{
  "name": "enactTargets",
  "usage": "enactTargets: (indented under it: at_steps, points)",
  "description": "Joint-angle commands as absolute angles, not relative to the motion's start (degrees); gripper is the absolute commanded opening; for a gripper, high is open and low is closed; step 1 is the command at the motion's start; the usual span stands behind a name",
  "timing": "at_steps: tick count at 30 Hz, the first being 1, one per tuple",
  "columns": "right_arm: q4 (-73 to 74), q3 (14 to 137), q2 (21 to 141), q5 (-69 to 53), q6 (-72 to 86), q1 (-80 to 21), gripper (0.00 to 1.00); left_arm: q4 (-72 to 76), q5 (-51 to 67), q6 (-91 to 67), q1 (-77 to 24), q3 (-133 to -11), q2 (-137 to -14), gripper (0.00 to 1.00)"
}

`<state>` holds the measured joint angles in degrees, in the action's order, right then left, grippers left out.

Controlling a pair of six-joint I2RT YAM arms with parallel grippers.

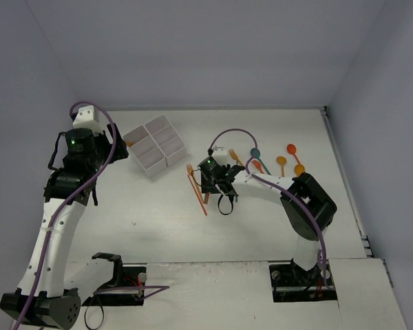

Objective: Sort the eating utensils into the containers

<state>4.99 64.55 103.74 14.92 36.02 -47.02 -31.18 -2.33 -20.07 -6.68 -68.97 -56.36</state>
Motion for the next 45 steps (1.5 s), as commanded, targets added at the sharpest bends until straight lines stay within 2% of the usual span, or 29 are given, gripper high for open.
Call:
enactTargets:
  at_steps: [1,22,32,45]
  points:
    - [5.2,67.4,105.0,17.8,36.8,-47.7,0.53,-30.0,-1.7,-20.7,-6.4,-70.3,-56.0,0.73]
    - [5.2,61.2,104.3,19.1,37.8,-47.7,0.52,-29.9,-1.2,-21.1,-6.3,-69.8,-56.2,0.73]
    - [5.1,58.7,101.2,18.5,35.3,-47.3,0.47,-29.9,-1.0,-21.4,-6.4,-69.4,-56.2,0.73]
    - [5.1,64.0,97.3,18.4,28.6,-44.0,0.47,-29.9,-0.5,-21.8,-6.4,-70.3,-56.8,0.73]
